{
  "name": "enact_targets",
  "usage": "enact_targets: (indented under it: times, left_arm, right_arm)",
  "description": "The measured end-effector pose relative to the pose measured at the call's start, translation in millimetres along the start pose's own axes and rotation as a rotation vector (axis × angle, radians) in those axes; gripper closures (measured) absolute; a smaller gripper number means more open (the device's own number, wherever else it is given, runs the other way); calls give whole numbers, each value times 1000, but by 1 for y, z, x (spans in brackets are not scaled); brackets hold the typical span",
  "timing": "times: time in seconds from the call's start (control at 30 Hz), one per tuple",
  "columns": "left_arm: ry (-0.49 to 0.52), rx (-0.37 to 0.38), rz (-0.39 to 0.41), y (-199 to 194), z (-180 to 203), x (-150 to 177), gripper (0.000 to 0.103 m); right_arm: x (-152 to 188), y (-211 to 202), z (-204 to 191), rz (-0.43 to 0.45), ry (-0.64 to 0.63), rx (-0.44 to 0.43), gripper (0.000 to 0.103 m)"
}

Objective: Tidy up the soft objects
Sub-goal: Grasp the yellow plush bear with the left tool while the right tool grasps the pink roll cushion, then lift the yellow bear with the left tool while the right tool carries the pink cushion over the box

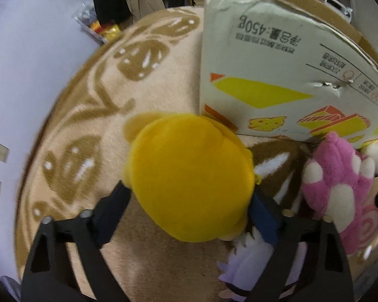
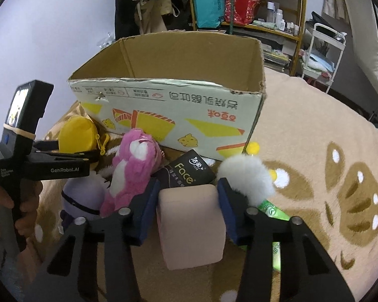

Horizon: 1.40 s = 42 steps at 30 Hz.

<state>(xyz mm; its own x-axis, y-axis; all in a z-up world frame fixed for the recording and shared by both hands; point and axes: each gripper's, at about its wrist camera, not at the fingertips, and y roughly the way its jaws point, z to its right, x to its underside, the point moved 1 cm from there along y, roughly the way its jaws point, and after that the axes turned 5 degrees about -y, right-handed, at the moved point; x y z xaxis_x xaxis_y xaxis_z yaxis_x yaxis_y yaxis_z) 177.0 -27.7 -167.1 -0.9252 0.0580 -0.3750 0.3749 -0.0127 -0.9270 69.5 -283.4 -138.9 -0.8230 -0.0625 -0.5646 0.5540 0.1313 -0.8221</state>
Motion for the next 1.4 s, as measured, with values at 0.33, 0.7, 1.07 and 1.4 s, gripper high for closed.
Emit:
enact_targets:
  times: [0.33,0.7,1.07,1.4]
  left_arm:
    - [-3,55,23,-4,2,6,43]
    - [-14,-51,161,-47,-7,14,44]
    - [1,-25,539,-157,-11,40,44]
    - [61,-25,690,-214,12,50,44]
  right_arm:
    - [-2,-25,0,98,6,12,63]
    - [-2,-73,3,297,30,94,73]
    - [-3,-112,-11,427,-9,113,73]
    - [-29,-133,-21,534,-49,218,73]
